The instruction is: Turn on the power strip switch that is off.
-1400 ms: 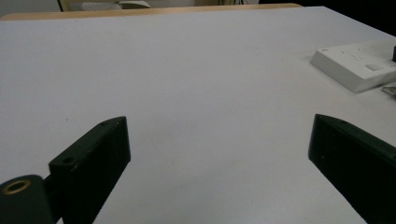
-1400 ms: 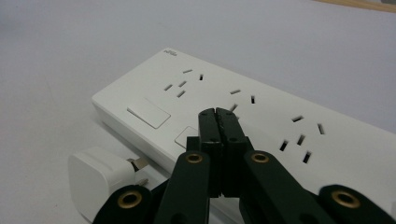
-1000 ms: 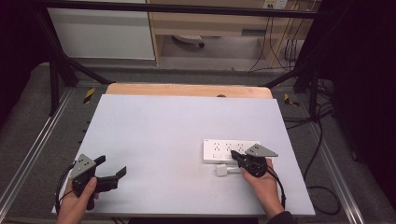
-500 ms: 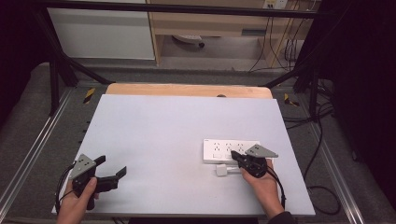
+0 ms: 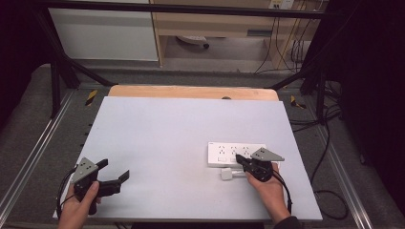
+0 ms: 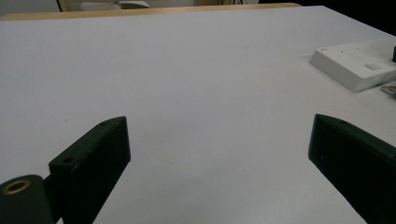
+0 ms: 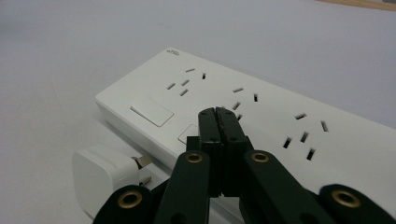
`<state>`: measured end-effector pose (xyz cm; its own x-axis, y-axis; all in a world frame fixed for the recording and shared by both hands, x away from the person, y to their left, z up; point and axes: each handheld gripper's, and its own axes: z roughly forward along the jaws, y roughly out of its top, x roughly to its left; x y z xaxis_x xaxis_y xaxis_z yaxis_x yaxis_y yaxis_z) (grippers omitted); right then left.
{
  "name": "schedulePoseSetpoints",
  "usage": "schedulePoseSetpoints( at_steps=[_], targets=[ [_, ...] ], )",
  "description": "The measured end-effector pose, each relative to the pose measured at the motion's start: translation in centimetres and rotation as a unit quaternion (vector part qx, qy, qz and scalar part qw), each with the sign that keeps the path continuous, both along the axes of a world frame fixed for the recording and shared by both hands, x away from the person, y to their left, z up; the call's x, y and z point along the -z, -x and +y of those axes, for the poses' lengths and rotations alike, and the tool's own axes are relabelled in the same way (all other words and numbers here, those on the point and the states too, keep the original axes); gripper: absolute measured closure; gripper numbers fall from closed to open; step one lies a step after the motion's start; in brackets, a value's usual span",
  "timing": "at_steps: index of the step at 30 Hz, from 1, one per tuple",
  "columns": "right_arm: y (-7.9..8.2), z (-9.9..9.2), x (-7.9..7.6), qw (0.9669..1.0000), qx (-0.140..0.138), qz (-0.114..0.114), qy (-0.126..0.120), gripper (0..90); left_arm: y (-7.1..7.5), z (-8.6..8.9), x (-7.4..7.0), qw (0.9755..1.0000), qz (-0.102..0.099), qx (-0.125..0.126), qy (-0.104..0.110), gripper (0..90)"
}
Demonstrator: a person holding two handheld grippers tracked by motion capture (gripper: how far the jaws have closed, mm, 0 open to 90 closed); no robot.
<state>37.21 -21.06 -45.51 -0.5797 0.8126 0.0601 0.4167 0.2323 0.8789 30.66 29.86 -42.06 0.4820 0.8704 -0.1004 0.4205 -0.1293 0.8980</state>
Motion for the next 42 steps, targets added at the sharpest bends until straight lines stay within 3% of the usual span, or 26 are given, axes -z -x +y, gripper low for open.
schedulePoseSetpoints(
  at_steps=[42],
  targets=[
    [-0.11, -0.23, 0.14, 0.9999, 0.004, 0.009, -0.007, 90.0, -0.01, -0.05, 0.02, 1.0, 0.0, 0.0, 0.0, 5.5]
  ],
)
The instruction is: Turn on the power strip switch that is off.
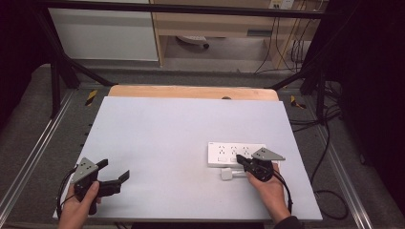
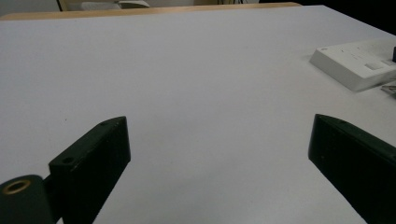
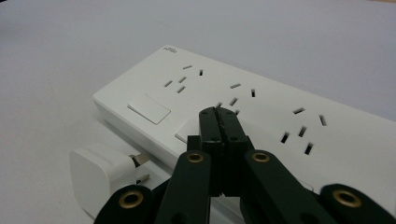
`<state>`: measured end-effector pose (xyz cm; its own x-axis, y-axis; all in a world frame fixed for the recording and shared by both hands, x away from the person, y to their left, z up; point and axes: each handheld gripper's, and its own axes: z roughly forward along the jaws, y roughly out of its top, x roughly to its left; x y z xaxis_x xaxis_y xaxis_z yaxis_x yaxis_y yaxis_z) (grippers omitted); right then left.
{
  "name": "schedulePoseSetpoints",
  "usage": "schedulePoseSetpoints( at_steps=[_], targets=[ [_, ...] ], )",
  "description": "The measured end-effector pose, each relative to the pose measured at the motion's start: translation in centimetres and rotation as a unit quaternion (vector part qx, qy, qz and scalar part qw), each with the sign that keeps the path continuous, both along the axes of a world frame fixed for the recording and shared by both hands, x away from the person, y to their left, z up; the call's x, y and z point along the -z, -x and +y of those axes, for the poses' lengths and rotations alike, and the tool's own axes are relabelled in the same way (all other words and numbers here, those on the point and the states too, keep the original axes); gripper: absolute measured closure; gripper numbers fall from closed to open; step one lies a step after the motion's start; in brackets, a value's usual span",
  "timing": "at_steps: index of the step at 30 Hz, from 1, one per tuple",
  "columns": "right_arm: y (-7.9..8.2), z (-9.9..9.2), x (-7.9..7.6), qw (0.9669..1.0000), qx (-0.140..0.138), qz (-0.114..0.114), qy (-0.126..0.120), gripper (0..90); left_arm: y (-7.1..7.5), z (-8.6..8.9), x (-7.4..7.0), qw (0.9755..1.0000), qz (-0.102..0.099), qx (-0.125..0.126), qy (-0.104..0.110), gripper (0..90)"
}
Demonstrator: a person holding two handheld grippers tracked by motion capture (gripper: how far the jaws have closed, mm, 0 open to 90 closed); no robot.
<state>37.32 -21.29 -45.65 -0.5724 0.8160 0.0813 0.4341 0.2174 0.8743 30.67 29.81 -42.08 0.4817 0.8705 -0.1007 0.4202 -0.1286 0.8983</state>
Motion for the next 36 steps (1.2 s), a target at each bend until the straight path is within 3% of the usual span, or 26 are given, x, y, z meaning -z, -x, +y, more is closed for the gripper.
schedulePoseSetpoints(
  at_steps=[29, 36],
  targets=[
    [-0.08, 0.03, -0.01, 1.0, -0.004, -0.005, 0.0, 90.0, -0.03, -0.01, -0.01, 1.0, -0.001, 0.002, -0.001, 5.5],
    [-0.05, -0.3, -0.32, 0.9999, 0.001, -0.012, -0.01, 90.0, -0.03, -0.01, -0.01, 1.0, -0.001, 0.002, -0.001, 5.5]
  ],
)
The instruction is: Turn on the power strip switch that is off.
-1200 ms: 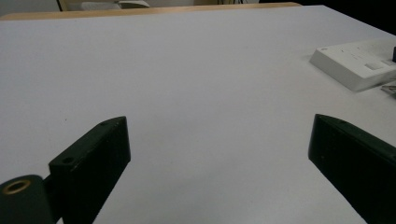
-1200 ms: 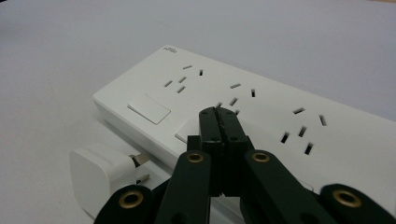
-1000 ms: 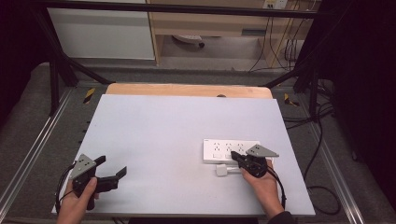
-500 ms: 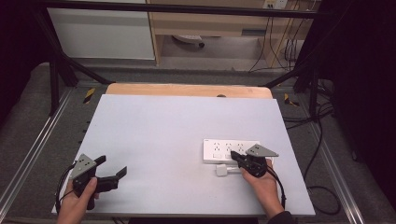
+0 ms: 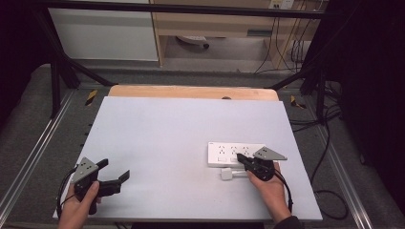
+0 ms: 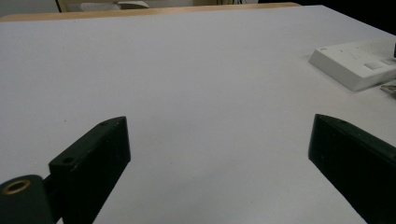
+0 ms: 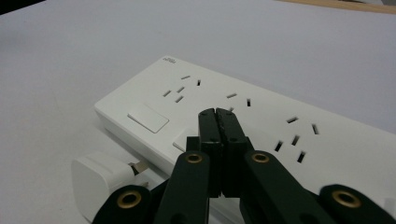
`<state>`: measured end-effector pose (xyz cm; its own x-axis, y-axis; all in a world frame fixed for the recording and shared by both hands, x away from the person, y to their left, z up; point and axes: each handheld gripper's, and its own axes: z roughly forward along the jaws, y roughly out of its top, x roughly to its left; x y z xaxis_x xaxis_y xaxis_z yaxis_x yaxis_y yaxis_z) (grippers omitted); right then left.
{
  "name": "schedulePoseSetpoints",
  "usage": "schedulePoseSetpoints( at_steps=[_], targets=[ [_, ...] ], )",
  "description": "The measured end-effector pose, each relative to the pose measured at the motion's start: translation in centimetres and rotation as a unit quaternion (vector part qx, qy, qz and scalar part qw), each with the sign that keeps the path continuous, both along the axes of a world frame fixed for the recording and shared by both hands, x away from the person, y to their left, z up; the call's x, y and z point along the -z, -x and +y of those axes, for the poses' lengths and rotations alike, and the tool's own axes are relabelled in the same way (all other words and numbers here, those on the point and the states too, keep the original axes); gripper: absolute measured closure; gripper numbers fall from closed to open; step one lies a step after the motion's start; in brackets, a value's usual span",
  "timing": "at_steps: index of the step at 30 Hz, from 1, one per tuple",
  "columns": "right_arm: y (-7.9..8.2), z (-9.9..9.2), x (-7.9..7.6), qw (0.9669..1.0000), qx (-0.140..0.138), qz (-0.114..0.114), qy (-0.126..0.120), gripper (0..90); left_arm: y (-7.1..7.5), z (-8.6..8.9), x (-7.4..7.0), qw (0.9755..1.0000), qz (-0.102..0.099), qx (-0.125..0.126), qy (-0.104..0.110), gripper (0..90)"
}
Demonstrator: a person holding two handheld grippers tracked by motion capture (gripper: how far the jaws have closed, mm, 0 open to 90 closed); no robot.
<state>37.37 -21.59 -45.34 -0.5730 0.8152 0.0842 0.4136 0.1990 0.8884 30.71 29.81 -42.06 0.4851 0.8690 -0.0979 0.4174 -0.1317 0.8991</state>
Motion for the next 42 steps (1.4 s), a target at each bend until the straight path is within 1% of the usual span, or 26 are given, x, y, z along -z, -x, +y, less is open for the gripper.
schedulePoseSetpoints(
  at_steps=[7, 13, 17, 23, 26, 28, 31, 35, 37, 39, 42],
  targets=[
    [0.1, -0.3, -0.3, 0.9999, 0.006, -0.004, -0.012, 88.4, 0.0, 0.0, 0.0, 1.0, 0.0, 0.0, 0.0, 5.4],
    [0.3, -0.8, -0.8, 0.9995, 0.011, -0.005, -0.029, 80.2, 0.0, 0.0, 0.0, 1.0, 0.0, -0.001, 0.001, 5.4],
    [0.5, -0.9, -1.1, 0.9993, 0.012, -0.008, -0.033, 73.7, 0.0, 0.1, 0.0, 1.0, 0.0, -0.001, 0.001, 5.5],
    [0.6, -1.3, -1.6, 0.9989, 0.021, -0.008, -0.04, 59.1, 0.0, 0.0, 0.0, 1.0, 0.0, -0.001, 0.002, 5.4],
    [0.6, -1.5, -1.9, 0.9986, 0.027, -0.01, -0.043, 53.8, 0.0, 0.0, 0.0, 1.0, 0.0, -0.001, 0.002, 5.5],
    [0.5, -1.7, -2.0, 0.9985, 0.031, -0.007, -0.044, 46.1, 0.0, 0.0, 0.0, 1.0, 0.0, -0.001, 0.002, 5.5],
    [0.3, -1.9, -2.3, 0.9977, 0.038, 0.0, -0.056, 34.1, 0.0, 0.0, 0.0, 1.0, 0.001, -0.001, 0.002, 5.4],
    [0.2, -2.0, -2.7, 0.997, 0.057, -0.004, -0.053, 17.2, 0.0, 0.0, 0.1, 1.0, 0.001, 0.0, 0.001, 5.4],
    [0.2, -2.0, -2.9, 0.9967, 0.061, -0.004, -0.052, 11.2, 0.0, 0.0, 0.1, 1.0, 0.001, 0.0, 0.001, 5.4],
    [0.3, -2.0, -3.2, 0.9966, 0.065, -0.01, -0.05, 8.2, 0.0, 0.0, 0.1, 1.0, 0.002, 0.0, 0.002, 5.5],
    [0.4, -2.0, -3.5, 0.9969, 0.061, -0.014, -0.047, 4.1, 0.0, 0.0, 0.1, 1.0, 0.002, -0.001, 0.001, 5.5]
  ],
)
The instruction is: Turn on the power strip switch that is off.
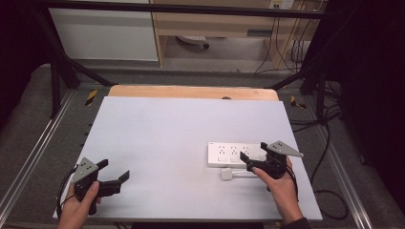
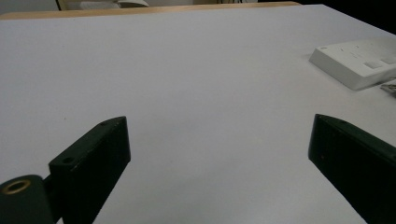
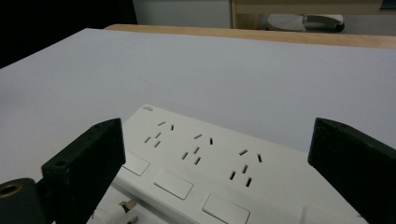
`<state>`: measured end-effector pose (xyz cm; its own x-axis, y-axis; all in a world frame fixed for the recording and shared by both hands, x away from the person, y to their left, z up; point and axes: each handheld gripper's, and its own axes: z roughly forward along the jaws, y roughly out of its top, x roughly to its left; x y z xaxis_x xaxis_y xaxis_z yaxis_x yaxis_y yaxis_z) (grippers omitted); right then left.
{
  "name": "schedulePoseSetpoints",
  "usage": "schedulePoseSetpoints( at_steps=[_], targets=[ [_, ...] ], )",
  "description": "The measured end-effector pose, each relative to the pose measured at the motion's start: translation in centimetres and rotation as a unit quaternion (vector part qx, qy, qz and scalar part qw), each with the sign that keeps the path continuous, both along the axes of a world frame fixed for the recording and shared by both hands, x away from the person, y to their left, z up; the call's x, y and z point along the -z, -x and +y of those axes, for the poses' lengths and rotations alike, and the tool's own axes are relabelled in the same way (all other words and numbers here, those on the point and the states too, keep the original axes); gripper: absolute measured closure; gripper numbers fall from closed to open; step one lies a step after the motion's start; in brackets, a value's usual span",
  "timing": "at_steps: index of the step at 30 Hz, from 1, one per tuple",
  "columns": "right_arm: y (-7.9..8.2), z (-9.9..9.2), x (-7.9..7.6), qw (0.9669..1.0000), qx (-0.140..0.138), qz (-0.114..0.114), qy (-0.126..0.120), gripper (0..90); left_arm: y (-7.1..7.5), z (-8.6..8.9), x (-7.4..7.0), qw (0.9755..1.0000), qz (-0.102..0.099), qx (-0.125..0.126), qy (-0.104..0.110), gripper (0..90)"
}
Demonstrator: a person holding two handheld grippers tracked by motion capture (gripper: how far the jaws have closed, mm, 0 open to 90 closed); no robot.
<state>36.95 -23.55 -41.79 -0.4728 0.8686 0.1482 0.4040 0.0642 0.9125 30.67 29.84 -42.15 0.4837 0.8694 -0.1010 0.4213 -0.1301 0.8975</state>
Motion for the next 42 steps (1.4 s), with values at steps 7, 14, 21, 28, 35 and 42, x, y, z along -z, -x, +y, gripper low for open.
schedulePoseSetpoints(
  at_steps=[7, 14, 21, 28, 35, 42],
  targets=[
    [0.4, 0.1, -0.6, 0.9998, -0.014, -0.007, 0.01, 2.7, 0.0, -0.1, 0.0, 1.0, 0.0, 0.002, -0.001, 5.4],
    [1.0, -0.8, -1.2, 0.9996, -0.003, -0.03, -0.001, 4.0, 0.1, 0.0, 0.1, 1.0, 0.001, 0.0, 0.0, 5.4],
    [1.6, -2.2, -1.8, 0.9992, 0.013, -0.038, -0.009, 3.4, 0.1, -0.1, 0.1, 1.0, 0.001, 0.001, -0.001, 5.4],
    [2.2, -3.7, -2.1, 0.9987, 0.021, -0.044, -0.012, 4.3, 0.1, 0.0, 0.1, 1.0, 0.002, 0.0, -0.002, 5.4],
    [2.8, -5.4, -1.8, 0.9986, 0.031, -0.041, -0.011, 3.7, 0.1, -0.1, 0.1, 1.0, 0.002, 0.001, -0.003, 5.4],
    [3.3, -7.1, -1.1, 0.9984, 0.043, -0.035, -0.008, 3.3, 0.1, 0.0, 0.1, 1.0, 0.002, 0.0, -0.003, 5.4]
  ],
)
